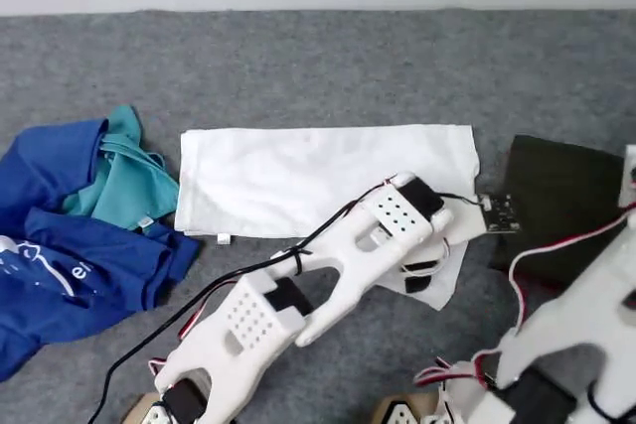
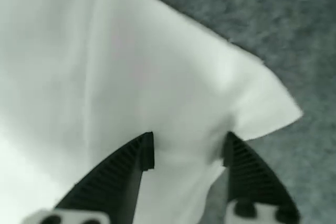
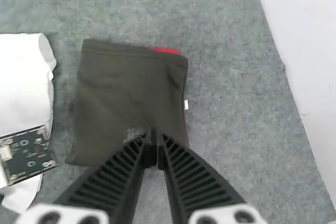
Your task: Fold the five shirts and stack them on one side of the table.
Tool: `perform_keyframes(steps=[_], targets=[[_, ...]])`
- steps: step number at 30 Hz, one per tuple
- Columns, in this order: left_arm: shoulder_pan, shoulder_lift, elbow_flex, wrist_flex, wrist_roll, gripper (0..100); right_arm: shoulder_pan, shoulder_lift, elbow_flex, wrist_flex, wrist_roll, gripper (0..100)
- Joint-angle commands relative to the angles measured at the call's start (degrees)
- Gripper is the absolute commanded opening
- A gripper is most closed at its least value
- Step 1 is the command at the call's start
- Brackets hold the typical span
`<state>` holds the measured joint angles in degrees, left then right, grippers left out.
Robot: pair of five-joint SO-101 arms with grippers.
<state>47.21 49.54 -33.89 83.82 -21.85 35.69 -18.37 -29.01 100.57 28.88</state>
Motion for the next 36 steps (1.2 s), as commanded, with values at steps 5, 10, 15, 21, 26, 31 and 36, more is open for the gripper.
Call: perform_keyframes(steps=[5, 10, 15, 21, 26, 31, 36], targets=[[0.6, 7.8, -16.7, 9.5, -3.8, 1, 0.7, -5.5, 1.7, 2.1, 3.1, 1.9], [0.9, 8.9, -29.2, 15.3, -3.8, 1, 0.8, -5.7, 1.7, 2.2, 3.2, 1.9], [-1.5, 9.4, -37.9, 16.2, -3.8, 1, 0.8, -5.7, 1.7, 2.2, 3.1, 1.9], [-6.3, 10.9, -38.2, 11.4, -3.9, 1, 0.8, -5.7, 1.7, 2.2, 3.2, 1.9], [-10.2, 13.8, -38.3, 7.6, -3.8, 2, 0.7, -5.6, 1.7, 2.2, 3.2, 1.9], [-13.4, 14.9, -38.3, 5.6, -3.8, 2, 0.6, -5.2, 1.8, 2.2, 3.2, 1.9], [-15.4, 15.1, -38.3, 5.6, -3.7, 10, 0.6, -5.1, 1.8, 2.2, 3.1, 1.9]])
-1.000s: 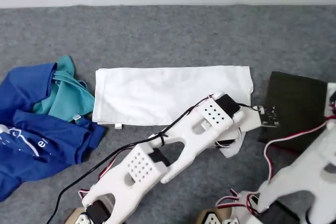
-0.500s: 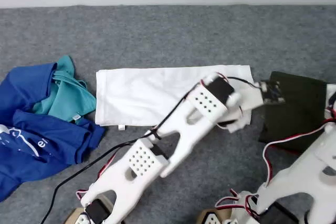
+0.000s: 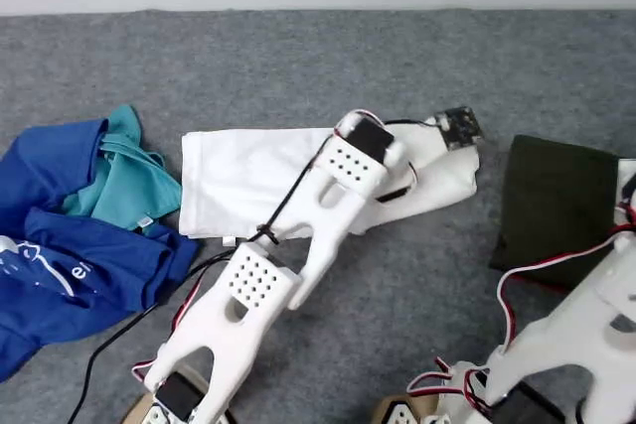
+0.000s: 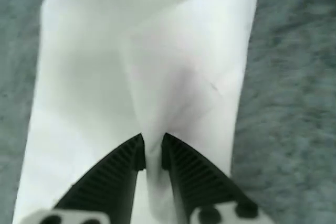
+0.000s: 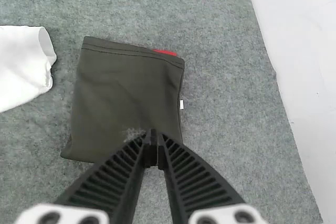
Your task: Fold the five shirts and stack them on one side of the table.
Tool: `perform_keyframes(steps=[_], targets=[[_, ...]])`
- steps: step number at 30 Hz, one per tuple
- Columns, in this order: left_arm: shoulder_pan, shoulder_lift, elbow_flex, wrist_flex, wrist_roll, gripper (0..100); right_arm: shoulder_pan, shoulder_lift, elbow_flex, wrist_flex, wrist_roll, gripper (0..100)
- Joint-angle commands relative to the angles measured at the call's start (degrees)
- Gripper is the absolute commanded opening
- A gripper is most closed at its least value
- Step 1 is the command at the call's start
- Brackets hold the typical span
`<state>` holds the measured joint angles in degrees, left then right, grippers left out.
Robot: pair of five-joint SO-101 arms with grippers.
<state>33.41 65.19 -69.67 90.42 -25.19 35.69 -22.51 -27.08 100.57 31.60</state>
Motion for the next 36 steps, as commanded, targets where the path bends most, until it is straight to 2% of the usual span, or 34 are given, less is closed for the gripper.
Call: perform_keyframes(steps=[1, 4, 6, 14, 20, 27, 32, 36], targets=[[-2.1, -0.5, -2.3, -1.0, 0.2, 14, 0.6, -1.0, -0.2, 2.2, 0.3, 1.9], [-3.6, -0.5, -2.4, -1.9, 5.2, 23, 0.6, -1.0, -0.2, 2.2, 0.3, 1.9], [-5.0, -0.5, -2.4, -2.9, 6.0, 25, 0.6, -1.3, -0.2, 2.2, 0.3, 1.9], [-11.2, -0.8, -2.5, -4.4, 5.5, 24, 0.8, -1.5, -0.2, 2.3, 0.3, 1.9], [-13.6, -1.8, -4.7, -2.1, 5.3, 18, 0.8, -1.5, -0.2, 2.3, 0.2, 1.9], [-10.1, -4.6, -18.4, 9.9, 5.6, 18, 0.8, -1.6, -0.2, 2.3, 0.2, 1.9], [-6.1, -7.2, -21.1, 10.3, 5.8, 18, 0.8, -1.6, -0.2, 2.3, 0.2, 1.9], [-1.4, -9.4, -16.5, 10.3, 5.8, 18, 0.9, -1.6, -0.2, 2.3, 0.2, 1.9]])
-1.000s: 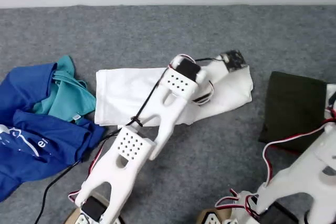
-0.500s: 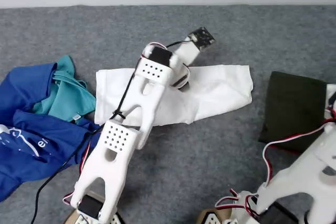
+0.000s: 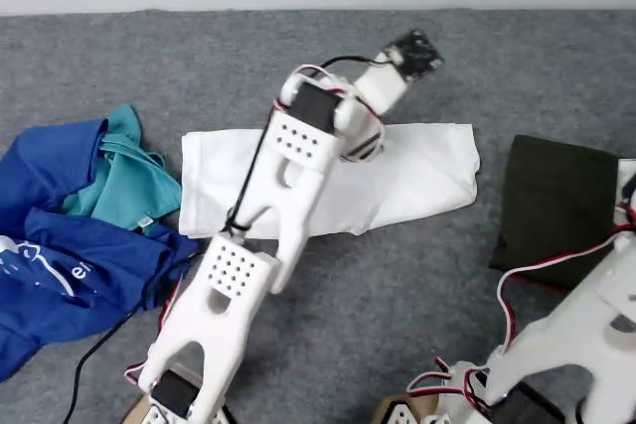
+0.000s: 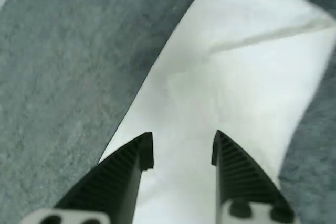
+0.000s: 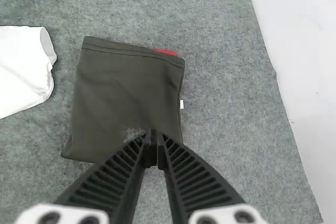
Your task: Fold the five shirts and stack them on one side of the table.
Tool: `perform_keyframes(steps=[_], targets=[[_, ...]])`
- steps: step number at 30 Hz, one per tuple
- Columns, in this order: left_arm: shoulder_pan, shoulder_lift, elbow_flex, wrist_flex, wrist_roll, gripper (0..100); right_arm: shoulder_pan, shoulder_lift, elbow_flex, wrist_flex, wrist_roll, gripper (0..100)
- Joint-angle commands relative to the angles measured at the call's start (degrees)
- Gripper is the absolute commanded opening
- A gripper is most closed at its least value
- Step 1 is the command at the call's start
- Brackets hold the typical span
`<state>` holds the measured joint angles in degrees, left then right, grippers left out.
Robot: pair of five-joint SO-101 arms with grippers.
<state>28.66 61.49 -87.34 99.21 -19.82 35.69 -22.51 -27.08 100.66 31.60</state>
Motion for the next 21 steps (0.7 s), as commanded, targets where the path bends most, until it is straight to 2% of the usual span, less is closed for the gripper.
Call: perform_keyframes(steps=[1, 9, 15, 21], targets=[[4.2, -6.6, 2.9, 1.5, 0.4, 18, 0.9, -1.6, -0.2, 2.2, 0.2, 1.9], [7.8, -14.9, 25.7, 1.5, 0.4, 18, 0.9, -1.6, -0.2, 2.2, 0.2, 1.9], [2.9, -15.5, 35.1, 1.1, 0.1, 18, 0.9, -1.5, -0.1, 2.2, 0.2, 1.9], [-3.0, -9.9, 36.4, -1.7, 0.2, 18, 0.9, -1.1, -0.1, 2.2, 0.2, 1.9]])
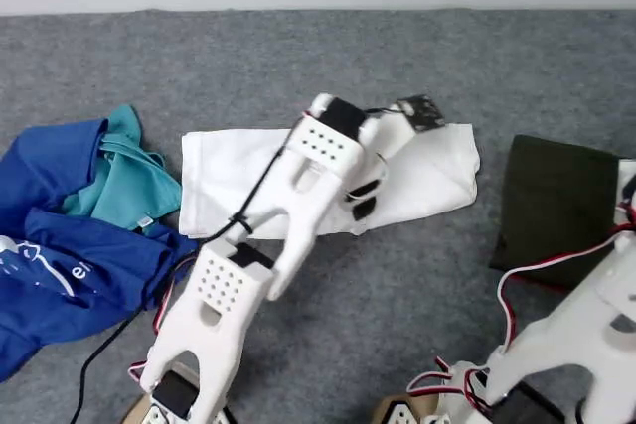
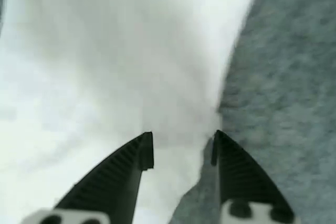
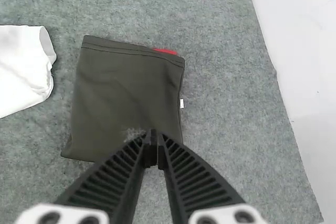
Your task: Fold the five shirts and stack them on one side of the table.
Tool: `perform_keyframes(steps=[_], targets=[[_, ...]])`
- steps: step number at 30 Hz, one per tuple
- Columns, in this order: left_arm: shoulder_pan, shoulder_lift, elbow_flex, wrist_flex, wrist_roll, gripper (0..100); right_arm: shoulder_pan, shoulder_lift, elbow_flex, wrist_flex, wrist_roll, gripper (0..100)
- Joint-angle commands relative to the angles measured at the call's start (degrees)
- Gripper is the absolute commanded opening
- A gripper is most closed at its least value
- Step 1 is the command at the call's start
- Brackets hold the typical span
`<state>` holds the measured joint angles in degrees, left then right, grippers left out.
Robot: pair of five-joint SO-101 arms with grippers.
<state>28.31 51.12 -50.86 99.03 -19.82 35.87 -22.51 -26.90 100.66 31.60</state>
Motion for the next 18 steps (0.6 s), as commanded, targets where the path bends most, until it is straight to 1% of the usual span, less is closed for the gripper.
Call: perform_keyframes(steps=[1, 7, 11, 14, 18], targets=[[-3.1, 1.3, -0.1, -1.8, 0.2, 18, 0.7, -1.1, 0.2, 2.2, 0.2, 1.9], [-3.3, 6.9, -0.2, -1.6, 0.3, 18, 0.7, -2.2, 6.0, 2.2, 0.4, 1.9], [-4.0, 7.4, -4.0, 0.2, 0.4, 15, 0.3, -5.3, 6.2, 1.9, 0.4, 1.9], [-4.1, 6.4, -7.7, 1.6, 0.4, 14, 0.4, -5.7, 6.2, 1.9, 0.4, 1.9], [-4.6, 0.5, -8.8, 1.7, 4.0, 15, 0.6, -6.1, 6.2, 2.0, 0.4, 1.9]])
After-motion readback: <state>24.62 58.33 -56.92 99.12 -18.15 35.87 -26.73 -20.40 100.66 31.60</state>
